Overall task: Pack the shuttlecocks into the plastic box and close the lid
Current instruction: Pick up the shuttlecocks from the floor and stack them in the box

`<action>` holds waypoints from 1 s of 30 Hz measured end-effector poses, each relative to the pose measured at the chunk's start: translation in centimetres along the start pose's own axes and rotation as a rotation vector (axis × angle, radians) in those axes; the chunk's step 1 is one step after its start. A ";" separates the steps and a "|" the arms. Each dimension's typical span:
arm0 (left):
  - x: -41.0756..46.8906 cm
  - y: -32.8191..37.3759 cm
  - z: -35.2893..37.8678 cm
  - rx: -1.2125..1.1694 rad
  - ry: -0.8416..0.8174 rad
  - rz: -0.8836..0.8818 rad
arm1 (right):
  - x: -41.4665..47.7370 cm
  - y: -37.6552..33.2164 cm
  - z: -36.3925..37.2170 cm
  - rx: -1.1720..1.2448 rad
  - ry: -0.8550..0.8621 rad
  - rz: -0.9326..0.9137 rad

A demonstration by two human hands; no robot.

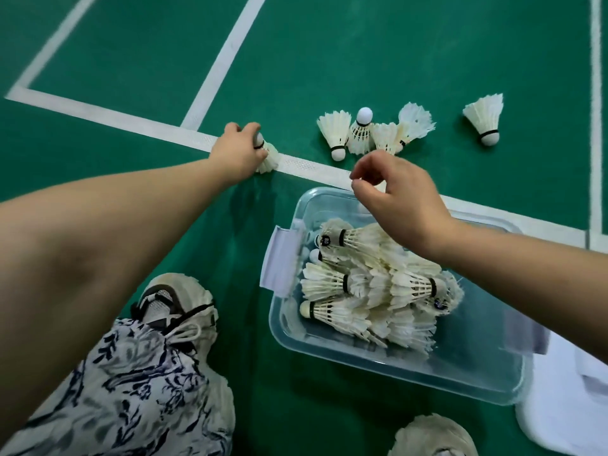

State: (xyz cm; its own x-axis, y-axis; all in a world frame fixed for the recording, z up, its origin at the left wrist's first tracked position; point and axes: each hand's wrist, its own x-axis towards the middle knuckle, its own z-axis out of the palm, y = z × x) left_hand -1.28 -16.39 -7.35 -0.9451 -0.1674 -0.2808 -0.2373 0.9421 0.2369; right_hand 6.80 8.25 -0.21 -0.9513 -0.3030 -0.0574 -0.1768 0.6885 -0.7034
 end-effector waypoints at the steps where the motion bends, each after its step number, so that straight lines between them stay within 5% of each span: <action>1: 0.2 -0.1 0.1 0.015 -0.003 0.003 | -0.1 0.3 0.0 0.000 -0.001 0.007; 8: -1.0 1.0 -1.0 -0.008 0.141 0.074 | -0.2 0.0 -0.6 0.049 0.020 0.037; 17: -6.4 7.9 -4.8 -0.373 0.375 0.298 | -0.4 -0.3 -2.8 0.114 0.087 0.070; 21: -10.0 11.0 -4.4 -0.593 0.296 0.444 | -0.5 1.3 -4.2 0.144 0.119 0.176; 25: -12.4 12.6 -1.7 -0.751 0.150 0.404 | -1.5 2.6 -5.3 0.150 0.169 0.140; 30: -14.0 13.4 1.4 -0.647 0.110 0.435 | -4.1 4.0 -5.4 0.276 0.136 0.163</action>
State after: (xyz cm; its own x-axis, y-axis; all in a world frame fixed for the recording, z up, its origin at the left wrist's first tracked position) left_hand 9.08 -1.01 -1.55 -0.9919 0.1180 0.0475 0.1075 0.5788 0.8083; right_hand 8.62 15.76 1.06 -0.9896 -0.1003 -0.1027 0.0373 0.5109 -0.8588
